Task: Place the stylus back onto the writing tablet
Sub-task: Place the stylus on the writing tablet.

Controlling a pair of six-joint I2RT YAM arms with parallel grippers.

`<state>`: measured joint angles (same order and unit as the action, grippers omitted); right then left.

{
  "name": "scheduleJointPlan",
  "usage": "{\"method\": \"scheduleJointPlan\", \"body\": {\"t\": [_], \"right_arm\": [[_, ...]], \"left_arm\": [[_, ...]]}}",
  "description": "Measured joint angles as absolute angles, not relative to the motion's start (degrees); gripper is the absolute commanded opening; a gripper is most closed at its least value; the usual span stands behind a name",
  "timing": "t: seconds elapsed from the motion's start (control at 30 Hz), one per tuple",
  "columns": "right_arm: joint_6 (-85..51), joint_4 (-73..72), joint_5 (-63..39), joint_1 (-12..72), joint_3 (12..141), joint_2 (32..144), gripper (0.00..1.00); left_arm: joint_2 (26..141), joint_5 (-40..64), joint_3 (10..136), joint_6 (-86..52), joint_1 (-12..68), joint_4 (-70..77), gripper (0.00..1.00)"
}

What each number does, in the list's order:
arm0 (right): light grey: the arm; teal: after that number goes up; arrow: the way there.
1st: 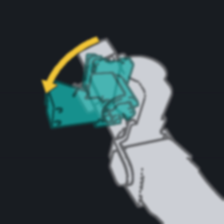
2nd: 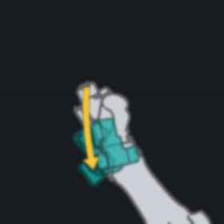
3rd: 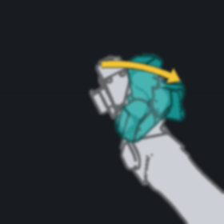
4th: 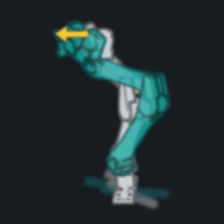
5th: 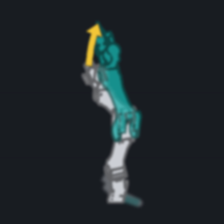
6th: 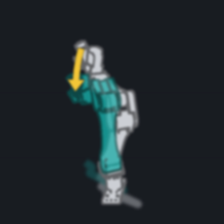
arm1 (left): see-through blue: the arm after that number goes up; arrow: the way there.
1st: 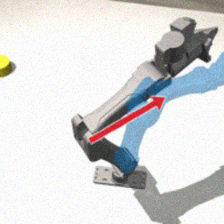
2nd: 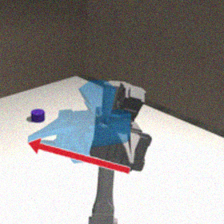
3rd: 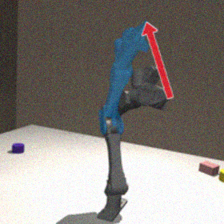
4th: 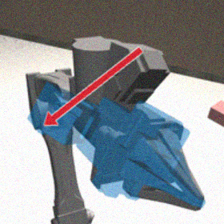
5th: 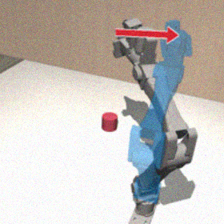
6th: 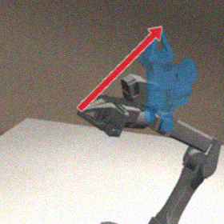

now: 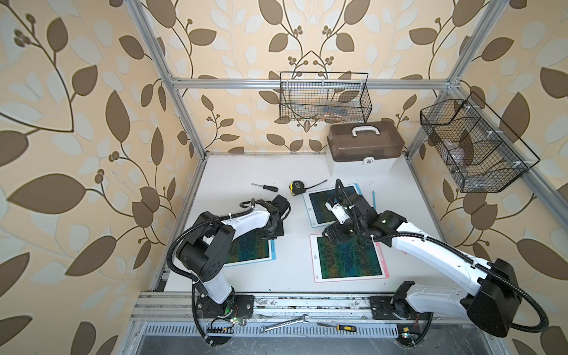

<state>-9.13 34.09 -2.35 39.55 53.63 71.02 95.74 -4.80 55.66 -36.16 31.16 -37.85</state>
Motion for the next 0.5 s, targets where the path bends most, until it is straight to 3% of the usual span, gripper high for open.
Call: {"method": "scheduleJointPlan", "body": {"t": [0.5], "right_arm": [[-9.1, 34.1, -2.4, 39.6, 54.2, 71.6, 0.98]], "left_arm": [[94.6, -4.7, 54.3, -34.8, 31.2, -36.4, 0.0]]}}
